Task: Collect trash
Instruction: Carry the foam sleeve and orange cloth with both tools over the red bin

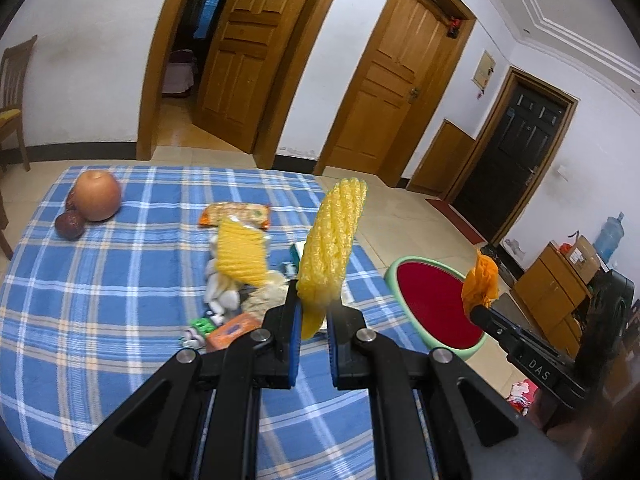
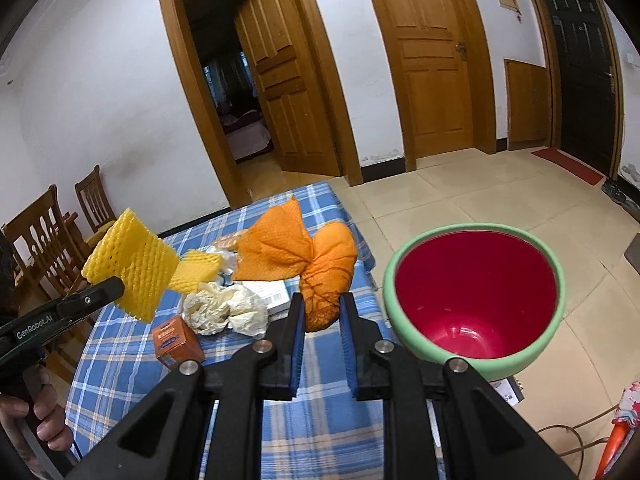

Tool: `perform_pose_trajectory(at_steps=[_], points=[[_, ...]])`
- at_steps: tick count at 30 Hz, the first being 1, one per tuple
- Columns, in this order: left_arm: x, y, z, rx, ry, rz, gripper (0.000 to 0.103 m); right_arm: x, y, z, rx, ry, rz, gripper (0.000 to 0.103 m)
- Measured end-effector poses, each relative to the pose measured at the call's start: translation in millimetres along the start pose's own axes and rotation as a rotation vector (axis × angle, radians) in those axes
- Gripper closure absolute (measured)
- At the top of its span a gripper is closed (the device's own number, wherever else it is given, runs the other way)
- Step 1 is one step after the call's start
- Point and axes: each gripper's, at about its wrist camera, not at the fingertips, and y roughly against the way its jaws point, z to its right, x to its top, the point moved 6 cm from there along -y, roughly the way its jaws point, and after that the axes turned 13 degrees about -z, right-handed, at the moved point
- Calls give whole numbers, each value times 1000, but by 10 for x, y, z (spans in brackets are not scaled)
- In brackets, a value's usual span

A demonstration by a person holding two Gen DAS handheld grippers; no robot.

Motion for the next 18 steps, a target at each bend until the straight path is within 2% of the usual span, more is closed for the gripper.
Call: perform_pose_trajectory(at_steps=[18], points=[[233,-463,881,-56,-135,-41,93,-28,76,747,-40,-130,20,84]])
